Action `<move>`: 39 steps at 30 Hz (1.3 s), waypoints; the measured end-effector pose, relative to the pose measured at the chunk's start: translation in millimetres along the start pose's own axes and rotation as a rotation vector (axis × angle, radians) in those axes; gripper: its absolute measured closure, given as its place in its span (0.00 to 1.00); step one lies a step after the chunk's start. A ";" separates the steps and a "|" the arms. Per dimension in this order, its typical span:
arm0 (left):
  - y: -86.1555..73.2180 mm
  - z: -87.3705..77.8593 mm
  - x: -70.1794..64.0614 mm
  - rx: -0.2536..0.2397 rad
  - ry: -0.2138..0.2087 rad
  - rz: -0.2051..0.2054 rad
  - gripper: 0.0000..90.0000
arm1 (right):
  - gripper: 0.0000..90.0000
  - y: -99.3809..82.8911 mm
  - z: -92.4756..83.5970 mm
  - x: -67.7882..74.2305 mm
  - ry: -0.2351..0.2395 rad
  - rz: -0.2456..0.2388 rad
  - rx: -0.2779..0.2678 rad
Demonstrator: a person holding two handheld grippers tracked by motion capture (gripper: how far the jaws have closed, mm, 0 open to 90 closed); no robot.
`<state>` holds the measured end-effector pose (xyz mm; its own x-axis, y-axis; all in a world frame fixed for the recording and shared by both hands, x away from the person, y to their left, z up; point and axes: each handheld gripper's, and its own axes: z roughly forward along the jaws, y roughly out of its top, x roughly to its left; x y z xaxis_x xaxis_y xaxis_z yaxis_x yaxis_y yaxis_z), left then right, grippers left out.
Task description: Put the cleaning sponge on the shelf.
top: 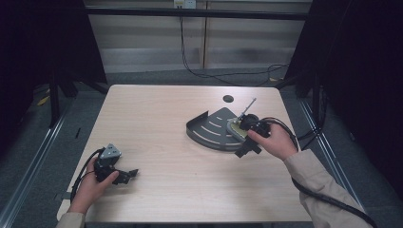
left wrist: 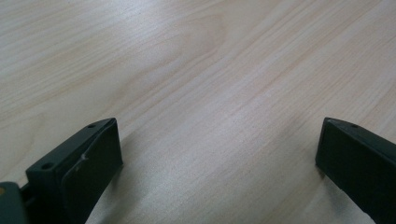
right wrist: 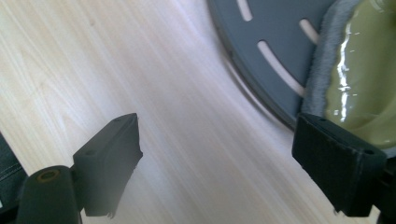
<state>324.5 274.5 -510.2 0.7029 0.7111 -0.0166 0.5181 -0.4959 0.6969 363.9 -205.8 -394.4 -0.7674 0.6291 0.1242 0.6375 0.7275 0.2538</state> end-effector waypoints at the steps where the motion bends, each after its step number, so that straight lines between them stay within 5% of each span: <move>1: 0.0 0.0 0.0 0.000 0.000 0.000 0.00 | 0.17 0.0 0.0 0.0 0.000 0.000 0.000; 25: -0.1 0.1 -0.2 -0.001 -0.001 -0.004 0.00 | 0.17 -34.0 28.9 27.9 0.049 -0.103 0.027; 35: -0.1 0.1 -0.2 -0.001 -0.001 -0.004 0.00 | 0.17 -59.7 44.8 33.8 0.092 -0.094 0.013; 39: -0.1 0.1 -0.2 -0.001 -0.001 -0.004 0.00 | 0.17 -70.0 51.0 33.2 0.065 -0.099 0.028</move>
<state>324.4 274.3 -510.4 0.7013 0.7126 -0.0205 0.5205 -0.4921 0.6978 297.4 -221.9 -456.9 -0.8288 0.5357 0.1616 0.5596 0.7930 0.2407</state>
